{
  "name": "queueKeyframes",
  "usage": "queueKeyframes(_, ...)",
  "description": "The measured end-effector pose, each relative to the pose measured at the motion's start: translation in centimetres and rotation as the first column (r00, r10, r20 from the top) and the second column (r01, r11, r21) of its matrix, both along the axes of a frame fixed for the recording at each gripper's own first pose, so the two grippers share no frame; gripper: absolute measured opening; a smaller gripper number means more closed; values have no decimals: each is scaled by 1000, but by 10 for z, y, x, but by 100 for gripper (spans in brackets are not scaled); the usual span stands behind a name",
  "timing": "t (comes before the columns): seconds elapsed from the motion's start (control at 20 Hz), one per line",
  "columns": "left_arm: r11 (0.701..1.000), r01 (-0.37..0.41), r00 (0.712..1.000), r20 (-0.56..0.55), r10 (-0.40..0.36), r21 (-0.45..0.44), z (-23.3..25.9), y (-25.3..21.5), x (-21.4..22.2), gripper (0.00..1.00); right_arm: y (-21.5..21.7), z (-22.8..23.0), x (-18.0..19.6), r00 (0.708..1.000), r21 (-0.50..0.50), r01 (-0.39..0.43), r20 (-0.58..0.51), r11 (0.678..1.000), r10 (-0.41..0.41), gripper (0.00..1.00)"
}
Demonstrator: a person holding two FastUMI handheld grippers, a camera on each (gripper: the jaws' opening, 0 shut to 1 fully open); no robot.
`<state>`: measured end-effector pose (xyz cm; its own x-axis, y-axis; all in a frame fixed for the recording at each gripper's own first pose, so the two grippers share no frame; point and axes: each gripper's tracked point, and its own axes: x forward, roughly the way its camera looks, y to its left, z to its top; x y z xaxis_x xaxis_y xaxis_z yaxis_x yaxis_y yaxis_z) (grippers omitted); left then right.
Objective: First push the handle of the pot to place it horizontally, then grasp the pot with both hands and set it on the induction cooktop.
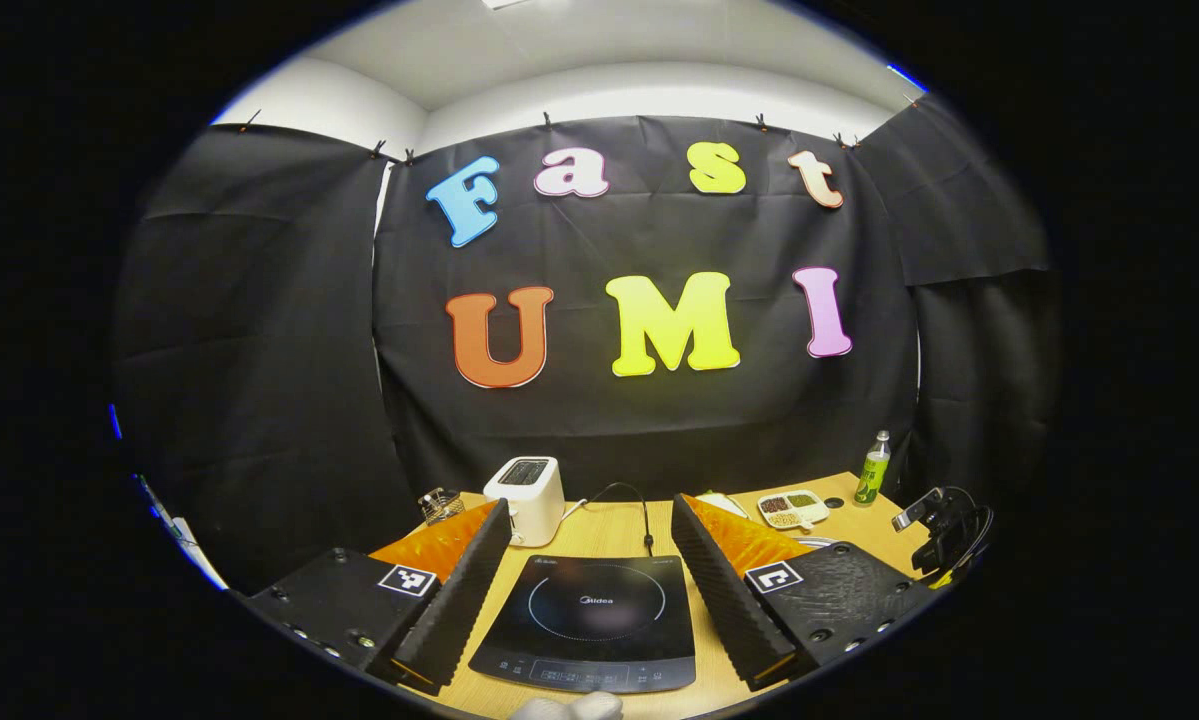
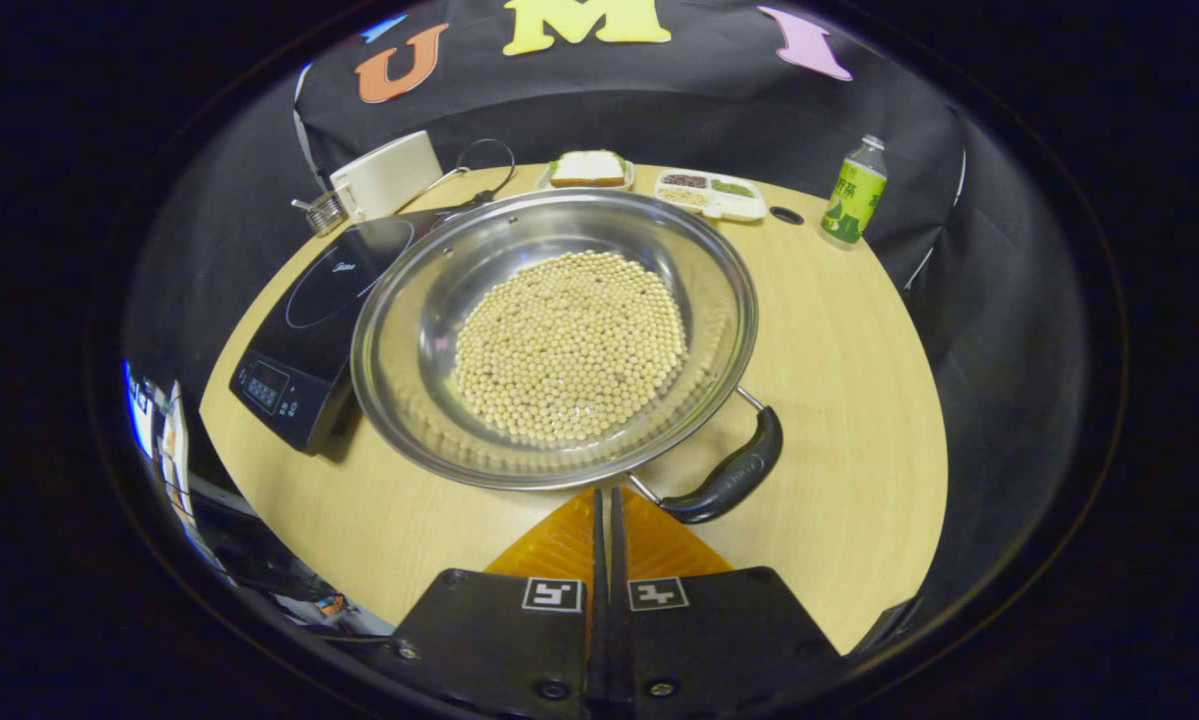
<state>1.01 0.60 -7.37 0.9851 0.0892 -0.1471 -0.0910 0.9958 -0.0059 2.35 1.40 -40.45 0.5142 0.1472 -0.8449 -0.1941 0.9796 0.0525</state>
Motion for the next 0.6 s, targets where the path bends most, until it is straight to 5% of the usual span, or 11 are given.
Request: queueKeyframes(0.6, 999, -51, 998, -22, 51, 9, -6, -17, 14, 96, -55, -2, 43, 996, -92, -89, -13, 992, 88, 0)
